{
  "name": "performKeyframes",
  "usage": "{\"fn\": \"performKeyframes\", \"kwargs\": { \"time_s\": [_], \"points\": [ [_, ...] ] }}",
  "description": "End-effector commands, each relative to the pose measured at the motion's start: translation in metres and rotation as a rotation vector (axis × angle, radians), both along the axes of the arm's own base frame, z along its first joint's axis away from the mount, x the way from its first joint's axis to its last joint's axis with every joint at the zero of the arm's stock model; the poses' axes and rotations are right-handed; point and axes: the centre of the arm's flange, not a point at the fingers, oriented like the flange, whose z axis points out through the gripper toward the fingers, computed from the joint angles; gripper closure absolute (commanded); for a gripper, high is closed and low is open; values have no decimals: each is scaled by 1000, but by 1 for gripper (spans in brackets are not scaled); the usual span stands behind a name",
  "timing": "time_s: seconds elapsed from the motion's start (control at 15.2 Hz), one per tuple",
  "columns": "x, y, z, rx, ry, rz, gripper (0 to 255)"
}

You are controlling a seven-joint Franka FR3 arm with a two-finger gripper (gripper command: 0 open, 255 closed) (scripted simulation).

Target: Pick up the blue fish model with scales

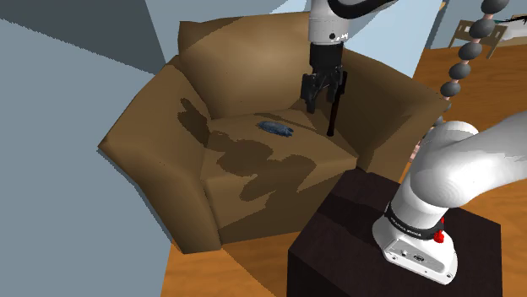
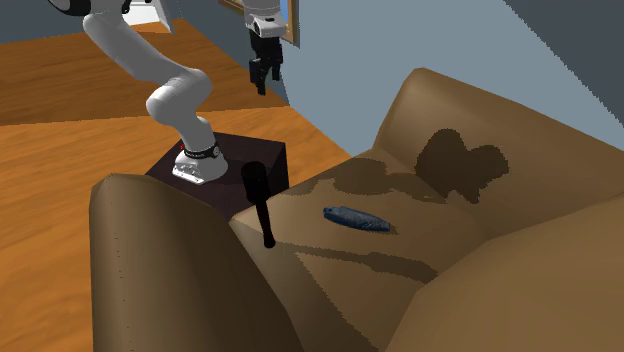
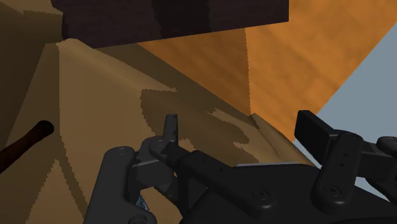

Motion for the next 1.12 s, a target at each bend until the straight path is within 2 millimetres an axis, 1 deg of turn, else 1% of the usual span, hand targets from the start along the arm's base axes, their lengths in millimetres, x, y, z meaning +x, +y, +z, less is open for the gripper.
{"fn": "performKeyframes", "kwargs": {
  "time_s": [0.0, 1.06],
  "points": [
    [0, 0, 0, 0, 0, 0, 0],
    [150, -107, -116, 29, 39, 83, 0]
  ]
}}
